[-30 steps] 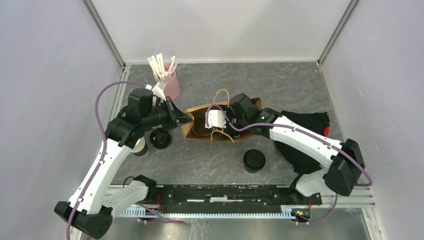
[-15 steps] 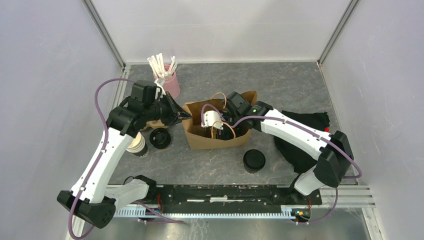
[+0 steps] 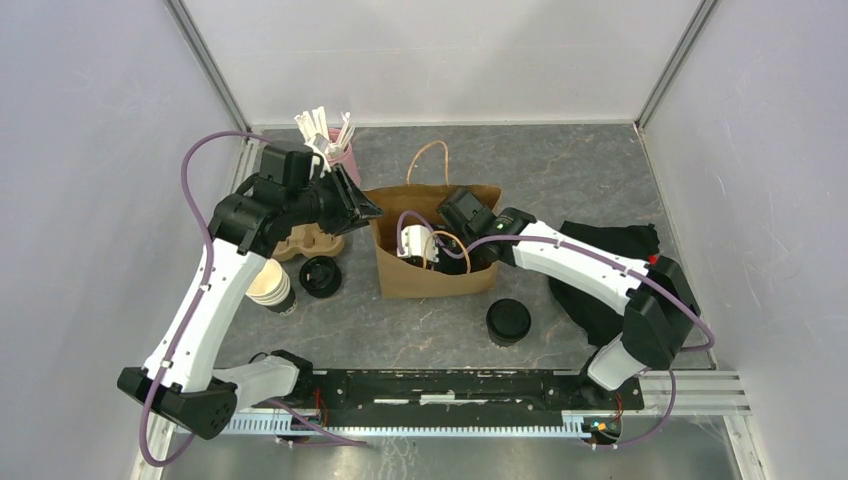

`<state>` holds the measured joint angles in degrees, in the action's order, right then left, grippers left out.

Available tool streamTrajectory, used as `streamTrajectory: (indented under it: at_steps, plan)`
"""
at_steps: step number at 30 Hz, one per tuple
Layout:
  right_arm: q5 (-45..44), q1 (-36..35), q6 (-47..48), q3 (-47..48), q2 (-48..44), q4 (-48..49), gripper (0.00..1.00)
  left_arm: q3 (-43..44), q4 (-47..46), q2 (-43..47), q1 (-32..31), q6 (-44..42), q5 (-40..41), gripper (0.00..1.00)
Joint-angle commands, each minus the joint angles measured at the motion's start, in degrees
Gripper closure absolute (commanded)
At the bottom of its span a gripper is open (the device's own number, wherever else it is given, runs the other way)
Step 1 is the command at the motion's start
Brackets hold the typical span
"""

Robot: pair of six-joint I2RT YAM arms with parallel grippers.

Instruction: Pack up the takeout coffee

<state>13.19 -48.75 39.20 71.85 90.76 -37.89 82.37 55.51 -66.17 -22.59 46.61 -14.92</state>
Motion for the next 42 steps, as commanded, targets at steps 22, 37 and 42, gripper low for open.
streamTrajectory:
  at_steps: [22, 37, 42]
  plan:
    - [-7.14, -0.25, -10.07, 8.86, -3.03, -8.01, 0.18, -0.75, 0.21, 7.50, -0.08, -10.29, 0.35, 0.38]
    - [-8.62, -0.73, -17.43, 19.93, -4.61, -8.71, 0.02, -2.35, -1.80, 8.16, -0.08, -9.94, -1.68, 0.41]
    - [-8.49, -0.80, -20.39, 24.52, -5.55, -8.86, 0.02, -2.21, -1.85, 8.23, -0.09, -10.05, -1.40, 0.41]
